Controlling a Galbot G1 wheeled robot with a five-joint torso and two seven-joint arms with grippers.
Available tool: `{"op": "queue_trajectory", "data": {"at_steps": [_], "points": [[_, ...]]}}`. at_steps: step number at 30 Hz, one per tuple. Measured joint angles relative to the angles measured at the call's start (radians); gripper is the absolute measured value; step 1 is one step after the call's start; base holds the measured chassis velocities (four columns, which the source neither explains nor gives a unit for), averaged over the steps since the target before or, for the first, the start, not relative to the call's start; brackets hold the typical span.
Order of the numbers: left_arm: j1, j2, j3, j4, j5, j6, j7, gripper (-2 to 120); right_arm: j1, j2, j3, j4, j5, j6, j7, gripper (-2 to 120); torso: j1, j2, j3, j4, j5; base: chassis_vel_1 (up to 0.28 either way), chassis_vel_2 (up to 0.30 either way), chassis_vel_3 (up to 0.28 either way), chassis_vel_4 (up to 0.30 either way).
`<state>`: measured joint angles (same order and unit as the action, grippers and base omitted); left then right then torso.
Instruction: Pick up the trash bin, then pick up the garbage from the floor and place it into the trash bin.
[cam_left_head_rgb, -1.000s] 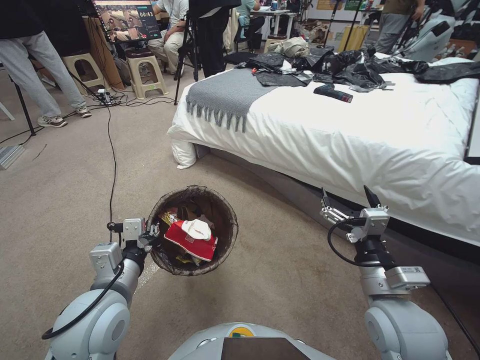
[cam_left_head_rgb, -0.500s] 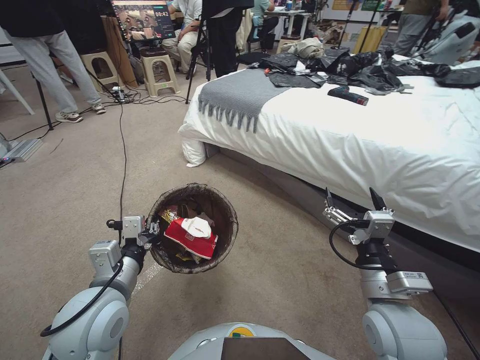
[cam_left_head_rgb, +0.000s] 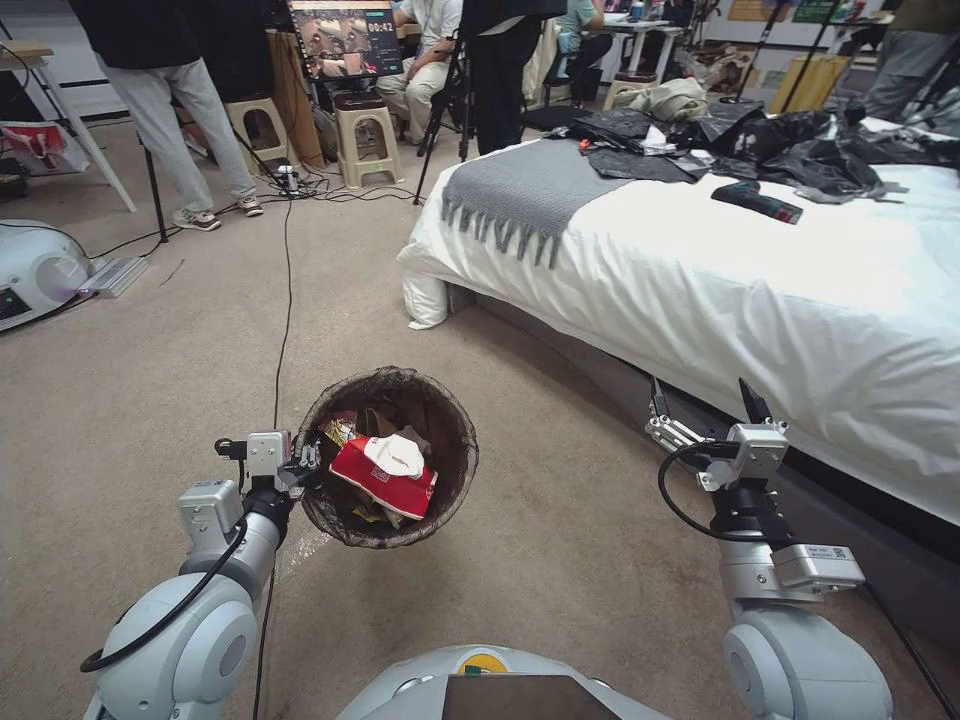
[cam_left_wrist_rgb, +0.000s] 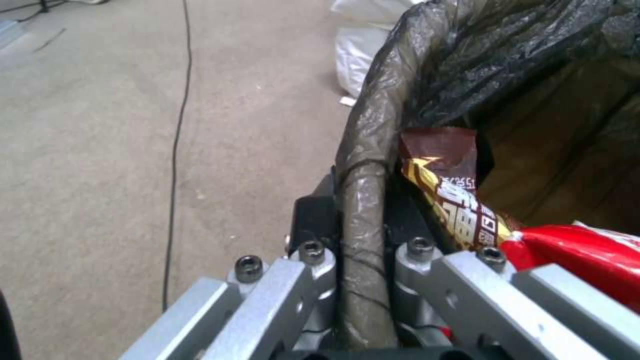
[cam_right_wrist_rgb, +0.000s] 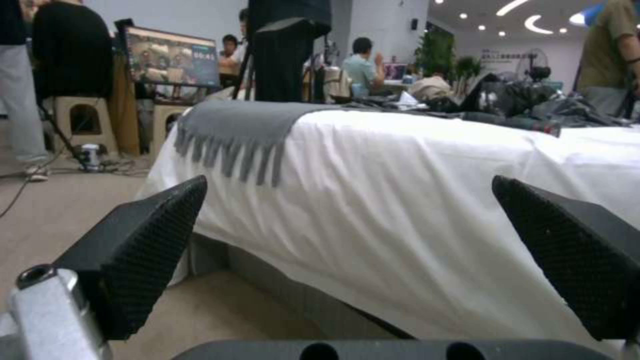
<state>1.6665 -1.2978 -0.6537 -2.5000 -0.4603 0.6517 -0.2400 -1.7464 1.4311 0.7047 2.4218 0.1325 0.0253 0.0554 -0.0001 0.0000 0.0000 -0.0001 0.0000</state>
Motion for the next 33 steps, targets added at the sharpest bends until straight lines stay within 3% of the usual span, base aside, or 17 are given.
{"op": "queue_trajectory", "data": {"at_steps": [33], "points": [[0.017, -0.012, -0.014, 0.0, 0.005, -0.002, -0.002, 5, 0.025, -0.033, -0.004, 0.001, 0.028, -0.027, 0.028, 100, 0.0, 0.0, 0.0, 0.0001, 0.0, 0.036, 0.035, 0.034, 0.035]]}}
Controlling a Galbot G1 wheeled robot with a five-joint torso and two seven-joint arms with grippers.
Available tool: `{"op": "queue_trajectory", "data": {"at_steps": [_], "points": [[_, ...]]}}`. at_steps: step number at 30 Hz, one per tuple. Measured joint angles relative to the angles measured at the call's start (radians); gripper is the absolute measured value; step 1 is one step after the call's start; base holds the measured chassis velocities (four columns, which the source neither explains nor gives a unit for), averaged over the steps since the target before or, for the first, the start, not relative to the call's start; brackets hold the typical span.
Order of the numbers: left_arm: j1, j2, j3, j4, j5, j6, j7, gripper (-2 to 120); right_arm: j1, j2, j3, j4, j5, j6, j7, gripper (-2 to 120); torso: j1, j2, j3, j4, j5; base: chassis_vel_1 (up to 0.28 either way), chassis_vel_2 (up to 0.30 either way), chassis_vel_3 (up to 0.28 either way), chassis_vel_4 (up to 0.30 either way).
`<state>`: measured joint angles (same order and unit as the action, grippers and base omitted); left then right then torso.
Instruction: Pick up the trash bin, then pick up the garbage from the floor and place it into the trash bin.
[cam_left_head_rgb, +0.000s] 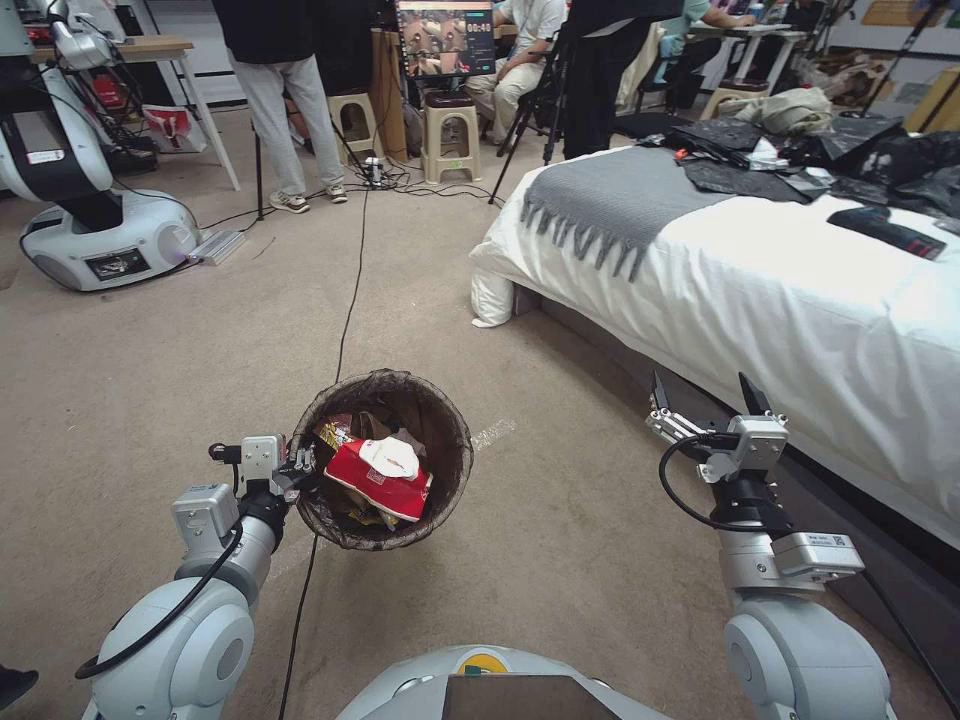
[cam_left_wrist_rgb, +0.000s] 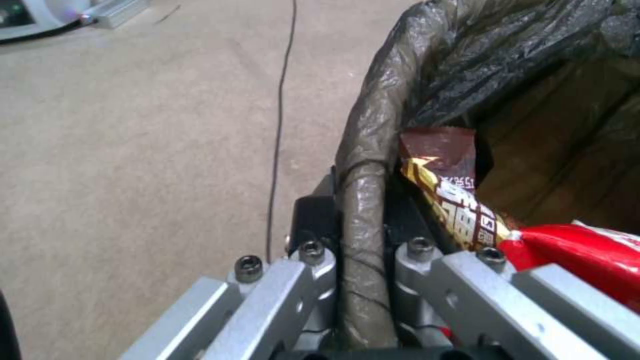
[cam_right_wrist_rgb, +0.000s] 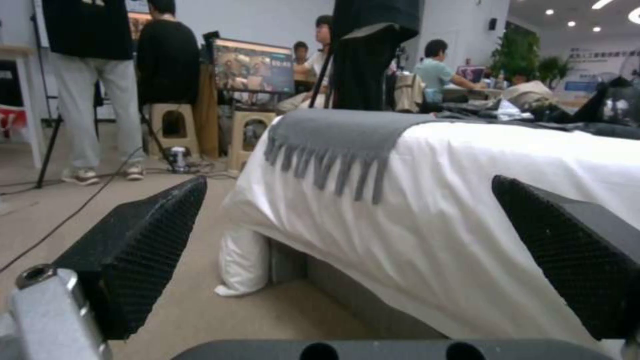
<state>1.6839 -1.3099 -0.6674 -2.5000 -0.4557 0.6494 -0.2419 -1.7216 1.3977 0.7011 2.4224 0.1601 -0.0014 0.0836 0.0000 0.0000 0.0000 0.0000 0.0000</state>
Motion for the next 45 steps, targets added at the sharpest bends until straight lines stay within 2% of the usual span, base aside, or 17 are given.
{"op": "queue_trajectory", "data": {"at_steps": [45], "points": [[0.008, -0.012, 0.002, 0.0, 0.003, -0.009, -0.002, 5, 0.031, -0.033, 0.021, -0.035, 0.042, -0.026, -0.006, 100, 0.0, 0.0, 0.0, 0.0002, 0.0, 0.044, 0.043, 0.039, 0.043]]}}
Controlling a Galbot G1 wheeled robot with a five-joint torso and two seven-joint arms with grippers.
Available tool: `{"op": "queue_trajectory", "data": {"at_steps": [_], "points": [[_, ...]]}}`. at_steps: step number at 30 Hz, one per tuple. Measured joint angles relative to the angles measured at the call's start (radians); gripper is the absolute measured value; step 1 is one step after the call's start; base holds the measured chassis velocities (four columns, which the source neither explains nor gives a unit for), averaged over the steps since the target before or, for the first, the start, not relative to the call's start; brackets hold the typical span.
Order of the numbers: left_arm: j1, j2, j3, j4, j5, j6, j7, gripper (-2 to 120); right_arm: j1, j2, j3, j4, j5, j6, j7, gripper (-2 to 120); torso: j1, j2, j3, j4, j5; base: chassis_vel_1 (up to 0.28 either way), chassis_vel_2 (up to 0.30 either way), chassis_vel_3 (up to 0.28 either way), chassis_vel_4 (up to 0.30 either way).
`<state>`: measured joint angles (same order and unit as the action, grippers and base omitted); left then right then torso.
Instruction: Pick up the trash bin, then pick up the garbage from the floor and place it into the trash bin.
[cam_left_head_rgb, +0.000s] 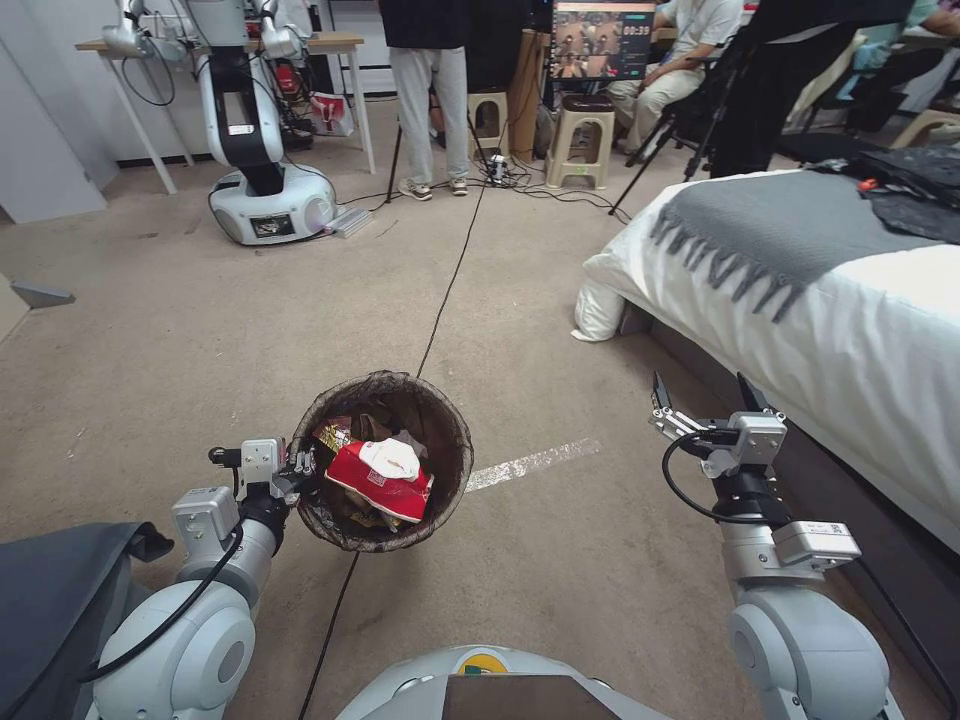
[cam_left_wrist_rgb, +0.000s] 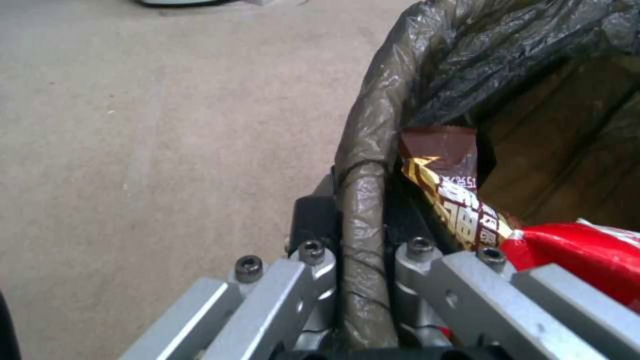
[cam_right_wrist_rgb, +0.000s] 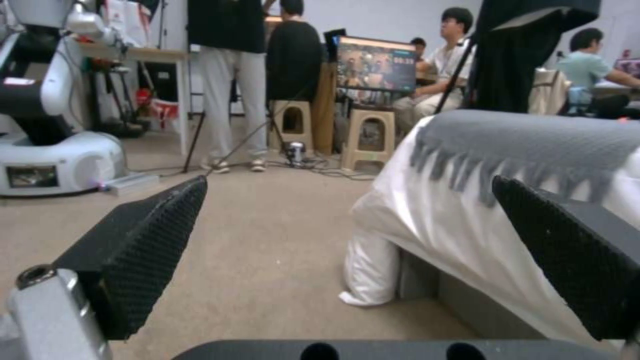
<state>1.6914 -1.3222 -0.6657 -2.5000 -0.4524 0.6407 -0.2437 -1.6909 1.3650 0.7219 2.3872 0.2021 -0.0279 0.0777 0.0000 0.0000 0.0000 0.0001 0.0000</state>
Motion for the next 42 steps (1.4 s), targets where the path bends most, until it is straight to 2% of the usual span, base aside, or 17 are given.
{"op": "queue_trajectory", "data": {"at_steps": [13, 21, 30, 38, 42], "points": [[-0.013, -0.001, 0.0, 0.0, -0.002, -0.006, -0.004, 5, 0.014, -0.009, -0.006, -0.009, 0.007, -0.015, 0.003, 100, 0.0, 0.0, 0.0, -0.0002, 0.0, 0.0, 0.0, 0.0, 0.0], [-0.023, -0.015, -0.013, 0.0, -0.05, -0.006, -0.064, 5, 0.012, -0.008, -0.006, -0.013, 0.007, -0.015, 0.003, 100, 0.0, 0.0, 0.0, -0.0002, -0.0002, 0.0, 0.0, 0.0, 0.0], [-0.036, -0.017, -0.112, 0.0, -0.121, 0.003, -0.104, 5, 0.007, -0.008, -0.003, -0.016, 0.008, -0.012, 0.002, 100, 0.0, 0.0, 0.0, -0.0001, -0.0001, 0.0, 0.0, 0.0, 0.0], [-0.049, -0.021, -0.171, 0.0, -0.213, 0.025, -0.166, 5, 0.003, -0.006, 0.0, -0.021, 0.008, -0.009, 0.001, 100, 0.0, 0.0, 0.0, -0.0002, -0.0002, 0.0, 0.0, 0.0, 0.0], [-0.057, -0.021, -0.199, 0.0, -0.23, 0.04, -0.172, 5, 0.003, -0.006, 0.002, -0.024, 0.009, -0.008, 0.001, 100, 0.0, 0.0, 0.0, -0.0002, -0.0001, 0.0, 0.0, 0.0, 0.0]]}}
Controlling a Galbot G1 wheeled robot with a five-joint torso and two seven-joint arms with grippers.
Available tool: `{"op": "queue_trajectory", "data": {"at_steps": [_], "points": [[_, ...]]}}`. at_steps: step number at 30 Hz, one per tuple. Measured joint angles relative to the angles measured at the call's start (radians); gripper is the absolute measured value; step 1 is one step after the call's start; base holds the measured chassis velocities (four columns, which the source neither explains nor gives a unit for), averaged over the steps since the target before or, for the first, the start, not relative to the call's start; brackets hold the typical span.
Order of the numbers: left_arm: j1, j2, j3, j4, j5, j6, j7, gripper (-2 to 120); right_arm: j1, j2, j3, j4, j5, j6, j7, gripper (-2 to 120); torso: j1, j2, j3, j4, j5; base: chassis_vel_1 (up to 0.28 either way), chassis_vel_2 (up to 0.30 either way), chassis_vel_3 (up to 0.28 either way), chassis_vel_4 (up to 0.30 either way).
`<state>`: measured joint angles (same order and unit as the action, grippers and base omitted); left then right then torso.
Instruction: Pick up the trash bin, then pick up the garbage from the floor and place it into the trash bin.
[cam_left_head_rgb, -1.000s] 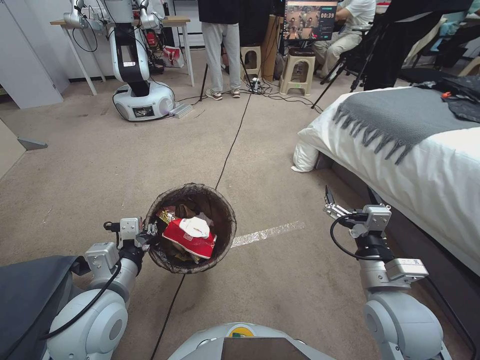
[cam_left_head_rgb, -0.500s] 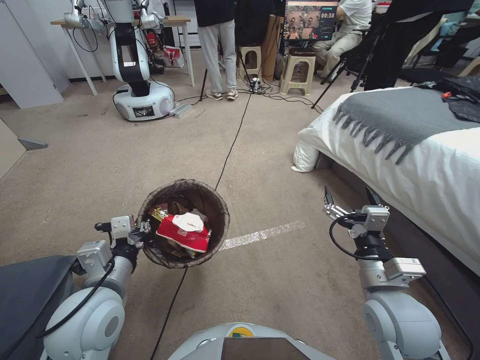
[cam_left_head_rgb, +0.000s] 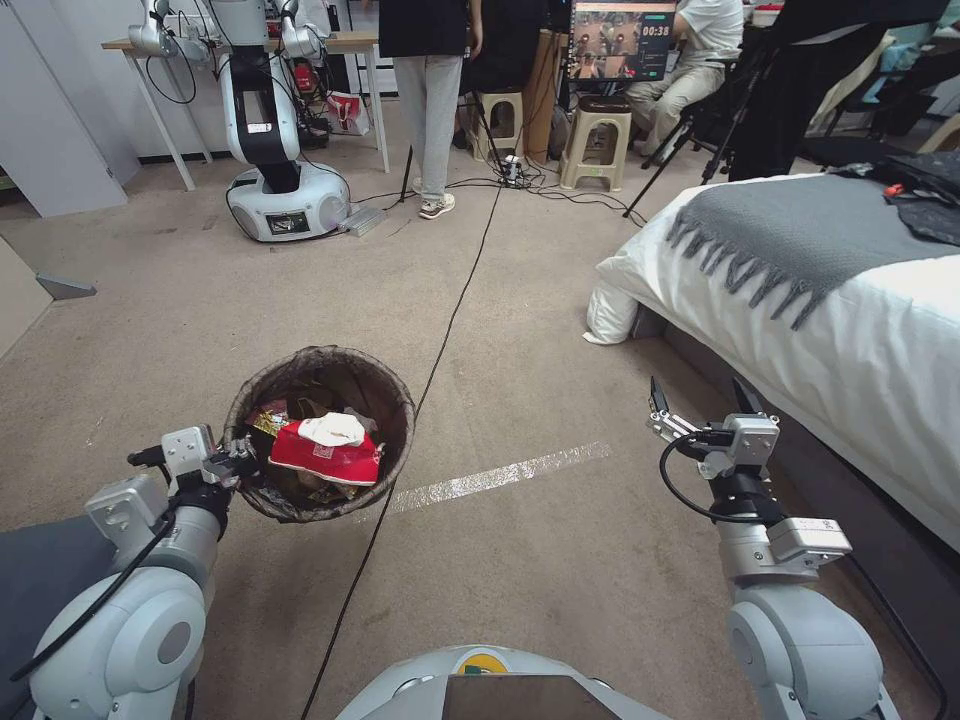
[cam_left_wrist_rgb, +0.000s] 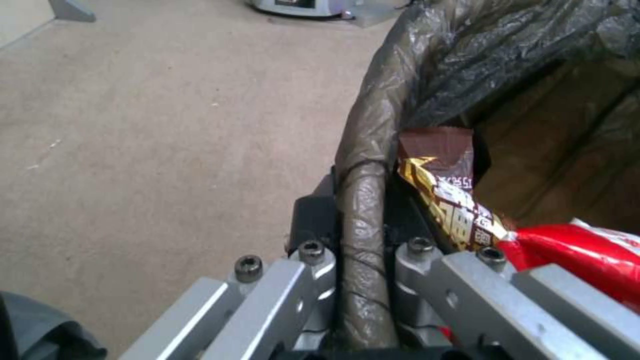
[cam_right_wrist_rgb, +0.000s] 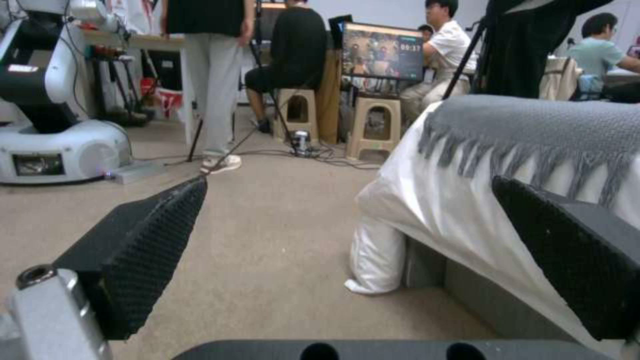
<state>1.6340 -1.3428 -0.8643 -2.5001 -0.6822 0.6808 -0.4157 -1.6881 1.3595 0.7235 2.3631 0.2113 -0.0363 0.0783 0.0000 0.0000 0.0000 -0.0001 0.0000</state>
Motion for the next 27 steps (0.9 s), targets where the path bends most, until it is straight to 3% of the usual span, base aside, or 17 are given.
{"op": "queue_trajectory", "data": {"at_steps": [16, 27], "points": [[0.029, -0.038, -0.015, 0.042, -0.014, 0.035, -0.001, 5, -0.002, 0.009, 0.012, -0.015, 0.006, 0.012, -0.004, 100, 0.0, 0.0, 0.0, 0.0001, 0.0, 0.0, 0.0, 0.0, 0.0], [0.073, -0.061, -0.029, 0.105, 0.051, 0.017, 0.056, 5, -0.01, 0.02, 0.02, -0.019, 0.003, 0.026, -0.011, 100, 0.0, 0.0, 0.0, 0.0, 0.0, 0.0, 0.0, 0.0, 0.0]]}}
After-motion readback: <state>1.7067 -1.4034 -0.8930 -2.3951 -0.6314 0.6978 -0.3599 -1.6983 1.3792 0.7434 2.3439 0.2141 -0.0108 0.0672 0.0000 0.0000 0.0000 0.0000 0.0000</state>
